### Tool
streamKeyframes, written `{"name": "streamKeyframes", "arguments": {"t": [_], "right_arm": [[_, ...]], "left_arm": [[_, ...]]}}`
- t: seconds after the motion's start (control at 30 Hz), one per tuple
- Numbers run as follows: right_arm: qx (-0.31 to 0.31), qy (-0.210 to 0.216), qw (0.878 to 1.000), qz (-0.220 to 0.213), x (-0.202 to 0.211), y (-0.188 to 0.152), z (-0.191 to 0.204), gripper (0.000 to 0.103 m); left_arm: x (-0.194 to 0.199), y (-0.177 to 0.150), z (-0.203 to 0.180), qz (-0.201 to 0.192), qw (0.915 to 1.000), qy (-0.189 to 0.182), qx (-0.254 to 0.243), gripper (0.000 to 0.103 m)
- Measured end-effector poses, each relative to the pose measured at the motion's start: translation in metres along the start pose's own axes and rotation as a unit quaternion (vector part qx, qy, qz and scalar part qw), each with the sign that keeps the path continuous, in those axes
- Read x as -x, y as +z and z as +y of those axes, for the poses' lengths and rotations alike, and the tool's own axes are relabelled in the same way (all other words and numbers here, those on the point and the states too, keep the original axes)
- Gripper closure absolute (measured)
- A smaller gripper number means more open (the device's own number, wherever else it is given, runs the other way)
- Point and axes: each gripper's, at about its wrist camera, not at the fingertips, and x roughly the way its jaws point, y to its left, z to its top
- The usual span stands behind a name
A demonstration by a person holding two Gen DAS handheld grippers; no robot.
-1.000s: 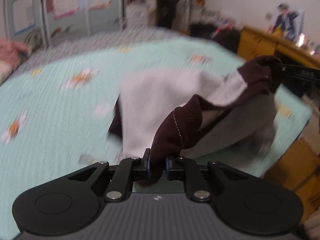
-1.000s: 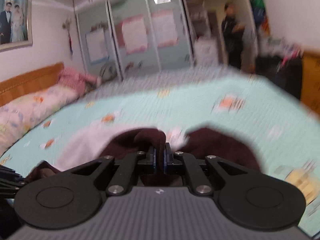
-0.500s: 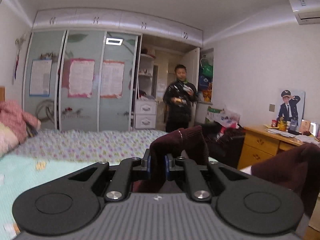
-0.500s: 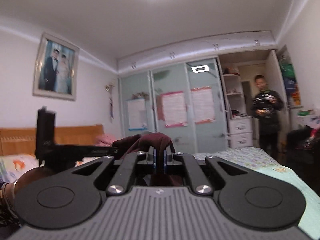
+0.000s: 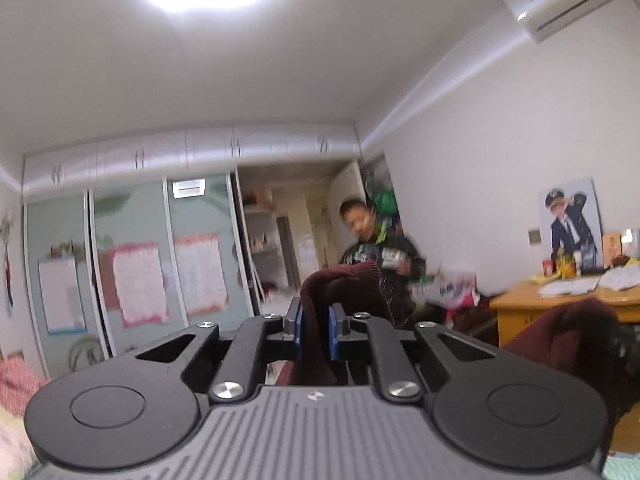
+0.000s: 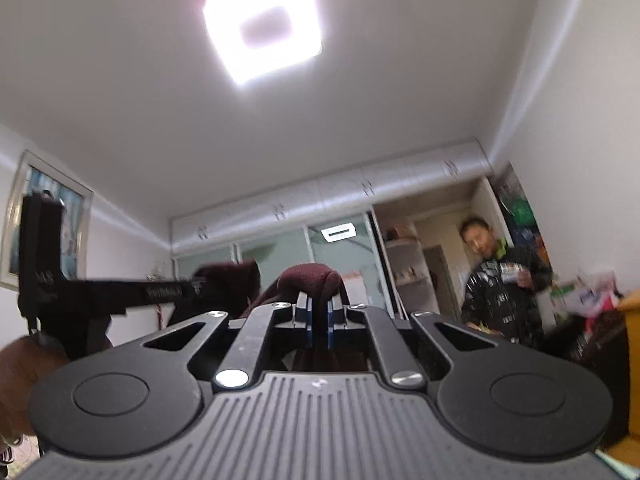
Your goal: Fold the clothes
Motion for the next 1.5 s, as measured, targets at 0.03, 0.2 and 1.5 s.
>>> {"name": "streamKeyframes", "arguments": {"t": [0.03, 0.2, 1.5], "right_arm": [[0.003, -0.014, 1.0, 0.022, -0.004, -0.013, -0.008, 0.089], [-0.045, -0.159, 0.963, 0.213, -0.012, -0.133, -0.072, 0.058], [-0.049, -0.176, 0.9, 0.395, 0.038, -0.301, -0.003, 0.016]], "left_arm": [[-0.01, -0.017, 0.0, 0.034, 0.9994, 0.002, 0.001, 0.089], [-0.057, -0.148, 0.014, 0.264, 0.9635, 0.044, 0.01, 0.064], [0.123, -0.381, 0.068, 0.438, 0.828, 0.026, 0.349, 0.046]]}}
